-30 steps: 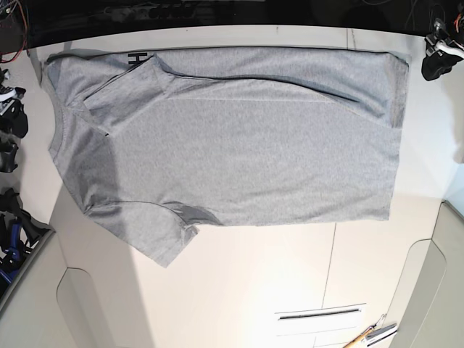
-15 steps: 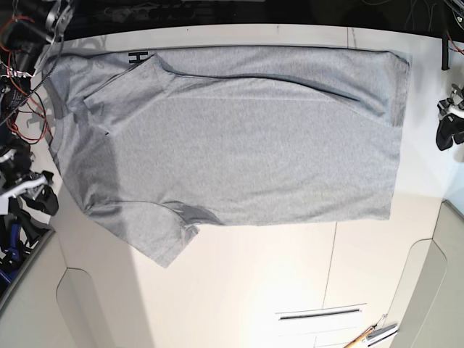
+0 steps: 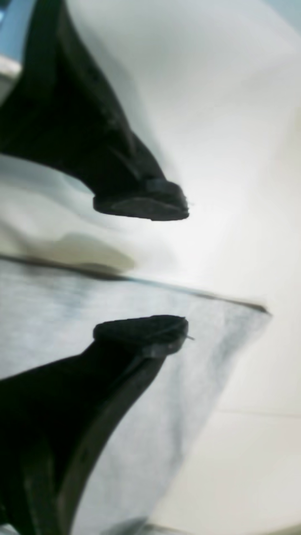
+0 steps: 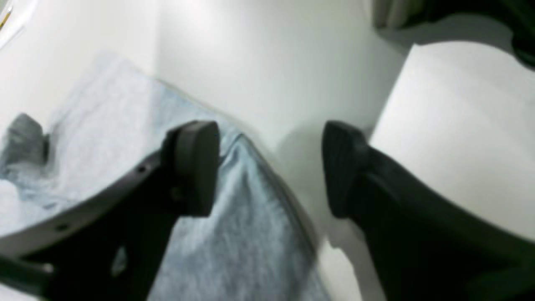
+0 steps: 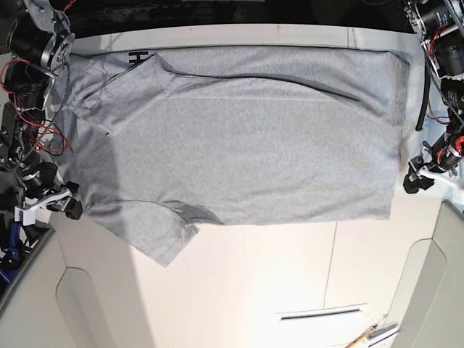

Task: Fold the T-shirt properly
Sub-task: 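Release the shirt and move both grippers to its side edges, then grasp the side edges with both grippers and fold them inward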

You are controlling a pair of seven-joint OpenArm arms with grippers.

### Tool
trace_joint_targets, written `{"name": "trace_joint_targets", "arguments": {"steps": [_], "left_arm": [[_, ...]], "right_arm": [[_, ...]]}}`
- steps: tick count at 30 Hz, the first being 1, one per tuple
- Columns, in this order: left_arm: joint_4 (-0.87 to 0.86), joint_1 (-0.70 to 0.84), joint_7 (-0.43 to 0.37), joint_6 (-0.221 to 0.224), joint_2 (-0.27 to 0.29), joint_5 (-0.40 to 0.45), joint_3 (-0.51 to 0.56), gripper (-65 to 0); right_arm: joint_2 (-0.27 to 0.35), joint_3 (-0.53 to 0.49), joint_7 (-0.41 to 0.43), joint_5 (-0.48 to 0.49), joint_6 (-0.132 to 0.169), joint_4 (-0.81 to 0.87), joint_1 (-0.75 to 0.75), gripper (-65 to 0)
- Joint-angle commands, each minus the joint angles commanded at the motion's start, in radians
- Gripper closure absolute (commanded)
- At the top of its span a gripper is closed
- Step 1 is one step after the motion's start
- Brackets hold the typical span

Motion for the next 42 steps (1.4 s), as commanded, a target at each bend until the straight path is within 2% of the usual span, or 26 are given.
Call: {"name": "trace_joint_targets", "arguments": {"steps": [4, 10, 13, 21, 25, 30, 34, 38, 42], "left_arm": [[-0.109, -0.09, -0.003, 0.0, 0.0, 0.002, 0.069, -39.6], [-0.134, -0.112, -0.038, 0.0, 0.011, 0.006, 0.138, -39.6], [-0.134, -0.112, -0.05, 0.0, 0.023, 0.011, 0.144, -39.6], [-0.134, -0.111, -0.093, 0.0, 0.075, 0.095, 0.144, -39.6], [-0.134, -0.112, -0.092, 0.0, 0.086, 0.095, 0.144, -39.6], [-0.134, -0.111, -0.092, 0.0, 0.086, 0.095, 0.144, -39.6], [-0.134, -0.111, -0.092, 0.0, 0.086, 0.095, 0.144, -39.6], [-0.134, -0.111, -0.092, 0.0, 0.086, 0.095, 0.144, -39.6], [-0.134, -0.112, -0.092, 0.0, 0.087, 0.093, 0.144, -39.6]], "right_arm": [[0.011, 0.0, 0.0, 0.0, 0.0, -0.013, -0.001, -38.3], [0.01, 0.0, 0.001, 0.002, 0.0, -0.038, -0.002, -38.3], [0.002, 0.0, 0.005, 0.005, 0.001, -0.039, -0.001, -38.3], [-0.001, -0.001, 0.008, 0.007, 0.006, -0.055, -0.002, -38.3], [-0.001, -0.002, 0.008, 0.008, 0.006, -0.084, -0.002, -38.3], [-0.001, -0.006, 0.008, 0.012, 0.024, -0.087, -0.002, -38.3], [-0.001, -0.055, 0.008, 0.016, 0.024, -0.087, -0.001, -38.3], [-0.001, -0.13, 0.007, 0.064, 0.024, -0.087, -0.001, -38.3], [-0.013, -0.188, 0.008, 0.06, 0.024, -0.087, -0.002, -38.3]]}}
